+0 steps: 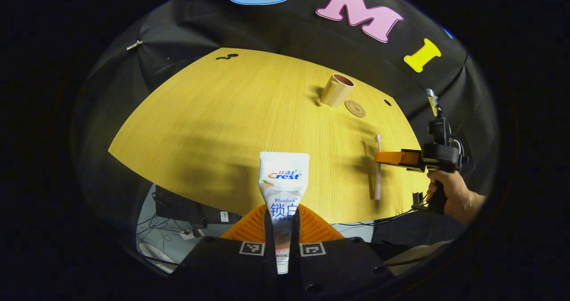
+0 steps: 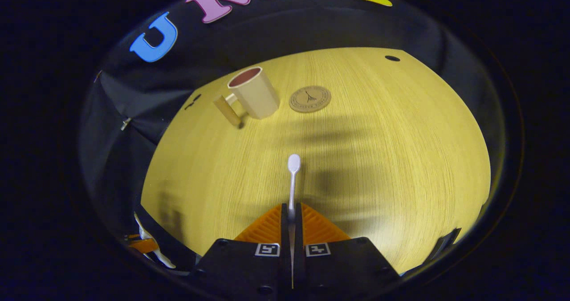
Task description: Put the toothbrush and toothpaste on the desktop into the cup, then pick up the cup and place it on the coaster on the desktop.
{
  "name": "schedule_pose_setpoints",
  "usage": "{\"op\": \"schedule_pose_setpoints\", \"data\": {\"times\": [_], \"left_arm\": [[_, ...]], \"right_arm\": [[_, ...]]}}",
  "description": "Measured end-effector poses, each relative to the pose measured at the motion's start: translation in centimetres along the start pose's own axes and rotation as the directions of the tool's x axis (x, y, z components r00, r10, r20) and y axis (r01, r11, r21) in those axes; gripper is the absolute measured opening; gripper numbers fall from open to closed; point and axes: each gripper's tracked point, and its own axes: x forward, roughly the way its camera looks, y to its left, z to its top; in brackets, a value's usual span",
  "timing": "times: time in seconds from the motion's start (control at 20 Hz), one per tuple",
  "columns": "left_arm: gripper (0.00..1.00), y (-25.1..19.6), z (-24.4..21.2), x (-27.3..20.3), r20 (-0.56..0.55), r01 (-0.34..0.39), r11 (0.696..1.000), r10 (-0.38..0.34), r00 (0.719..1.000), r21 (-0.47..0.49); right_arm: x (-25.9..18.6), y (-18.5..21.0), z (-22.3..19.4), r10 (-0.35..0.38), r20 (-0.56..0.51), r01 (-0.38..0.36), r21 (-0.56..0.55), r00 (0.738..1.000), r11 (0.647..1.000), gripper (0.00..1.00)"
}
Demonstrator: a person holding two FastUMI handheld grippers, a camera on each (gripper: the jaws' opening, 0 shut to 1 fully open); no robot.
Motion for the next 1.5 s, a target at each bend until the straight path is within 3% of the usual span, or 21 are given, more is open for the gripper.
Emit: {"op": "schedule_pose_setpoints", "data": {"times": [0.3,0.5,0.9,1.2,1.5], "left_arm": [[0.14,-3.8,5.7,0.6,0.14,-0.006,0.998,-0.002,0.99,0.056],[0.14,-8.0,12.9,1.2,0.276,0.012,0.989,-0.053,0.96,0.148],[0.14,-16.8,25.0,4.0,0.471,0.113,0.969,-0.207,0.857,0.22],[0.14,-19.8,31.3,9.0,0.56,0.15,0.964,-0.25,0.79,0.218],[0.14,-20.1,34.7,16.0,0.59,0.147,0.976,-0.216,0.778,0.163]], "right_arm": [[-6.1,2.3,5.2,0.203,0.18,-0.198,-0.045,0.963,0.979,0.06],[-10.1,2.8,7.4,0.291,0.249,-0.292,-0.032,0.924,0.956,0.06],[-12.8,-0.8,8.6,0.321,0.281,-0.317,-0.061,0.904,0.946,0.06],[-13.6,-4.0,9.4,0.302,0.296,-0.313,-0.009,0.906,0.95,0.06],[-14.1,-7.0,9.5,0.259,0.309,-0.284,0.036,0.915,0.958,0.06]]}}
